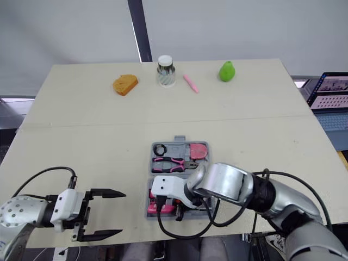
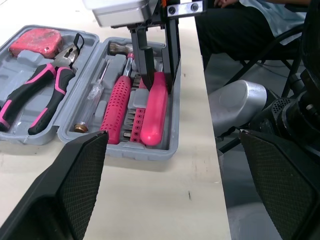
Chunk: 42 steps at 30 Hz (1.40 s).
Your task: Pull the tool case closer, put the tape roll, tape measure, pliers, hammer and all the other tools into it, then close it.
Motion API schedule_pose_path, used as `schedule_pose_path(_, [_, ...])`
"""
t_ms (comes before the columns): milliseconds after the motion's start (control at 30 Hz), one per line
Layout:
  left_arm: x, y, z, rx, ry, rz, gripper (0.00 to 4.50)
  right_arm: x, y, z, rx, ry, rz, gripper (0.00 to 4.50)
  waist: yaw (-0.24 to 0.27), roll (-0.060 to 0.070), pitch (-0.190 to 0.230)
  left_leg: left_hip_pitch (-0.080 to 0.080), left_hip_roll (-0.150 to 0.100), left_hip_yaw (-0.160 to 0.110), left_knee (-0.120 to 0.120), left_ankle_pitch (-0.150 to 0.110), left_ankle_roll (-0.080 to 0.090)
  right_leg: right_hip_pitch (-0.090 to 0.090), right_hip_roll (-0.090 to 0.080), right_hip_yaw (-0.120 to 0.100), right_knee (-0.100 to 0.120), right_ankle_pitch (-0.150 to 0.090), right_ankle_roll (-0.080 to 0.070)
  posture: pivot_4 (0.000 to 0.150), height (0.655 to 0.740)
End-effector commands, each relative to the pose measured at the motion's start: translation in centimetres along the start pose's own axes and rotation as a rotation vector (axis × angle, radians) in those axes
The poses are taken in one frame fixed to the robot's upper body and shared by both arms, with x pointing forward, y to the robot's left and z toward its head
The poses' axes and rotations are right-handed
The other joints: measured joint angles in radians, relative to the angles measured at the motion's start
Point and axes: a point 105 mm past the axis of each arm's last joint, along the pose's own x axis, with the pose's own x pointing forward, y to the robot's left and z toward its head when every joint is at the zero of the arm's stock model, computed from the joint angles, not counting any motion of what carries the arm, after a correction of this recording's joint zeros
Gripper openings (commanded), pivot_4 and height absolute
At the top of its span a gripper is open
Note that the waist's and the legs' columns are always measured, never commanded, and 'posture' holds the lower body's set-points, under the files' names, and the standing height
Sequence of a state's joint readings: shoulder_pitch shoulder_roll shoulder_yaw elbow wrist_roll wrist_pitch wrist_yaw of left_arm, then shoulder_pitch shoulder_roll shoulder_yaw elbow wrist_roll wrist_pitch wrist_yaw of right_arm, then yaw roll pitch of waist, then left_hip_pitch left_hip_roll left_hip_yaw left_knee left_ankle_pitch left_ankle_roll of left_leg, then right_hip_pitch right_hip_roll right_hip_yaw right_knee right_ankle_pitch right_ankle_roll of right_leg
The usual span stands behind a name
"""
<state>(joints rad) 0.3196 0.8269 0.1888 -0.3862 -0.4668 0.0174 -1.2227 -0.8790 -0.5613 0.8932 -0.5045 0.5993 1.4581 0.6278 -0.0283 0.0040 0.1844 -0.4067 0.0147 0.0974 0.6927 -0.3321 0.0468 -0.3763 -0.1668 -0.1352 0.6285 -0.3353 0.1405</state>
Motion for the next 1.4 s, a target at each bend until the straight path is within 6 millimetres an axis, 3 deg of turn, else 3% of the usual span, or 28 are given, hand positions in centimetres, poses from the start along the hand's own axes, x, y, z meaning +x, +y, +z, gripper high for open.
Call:
schedule_pose_path(33, [-0.2, 0.0, 0.7, 0.029, -0.002, 0.009, 4.5, 0.0, 0.4, 0.4, -0.025, -0.01, 0.02, 0.42, 0.0, 0.0, 0.0, 0.0, 0.0, 0.0, 0.0, 0.0, 0.0, 0.0, 0.0, 0.0, 0.0, 0.0, 0.0, 0.15, 0.695])
schedule_pose_path(800, [0.1, -0.5, 0.3, 0.022, -0.014, 0.028, 4.5, 0.2, 0.8, 0.6, -0.053, 0.029, 0.018, 0.42, 0.0, 0.0, 0.0, 0.0, 0.0, 0.0, 0.0, 0.0, 0.0, 0.0, 0.0, 0.0, 0.0, 0.0, 0.0, 0.15, 0.695])
schedule_pose_path(1000, [0.3, -0.5, 0.2, 0.022, -0.019, 0.027, 4.5, -0.8, 0.4, 1.1, -0.041, 0.007, 0.024, 3.29, 0.0, 0.0, 0.0, 0.0, 0.0, 0.0, 0.0, 0.0, 0.0, 0.0, 0.0, 0.0, 0.0, 0.0, 0.0, 0.15, 0.695])
schedule_pose_path(1400, [0.6, -0.4, 0.3, 0.023, -0.038, 0.013, 4.5, -3.9, 0.7, 1.4, 0.066, -0.15, 0.076, 3.29, 0.002, 0.0, 0.0, 0.0, 0.0, 0.0, -0.001, 0.0, 0.0, 0.0, 0.0, 0.0, 0.0, 0.0, 0.0, 0.15, 0.695])
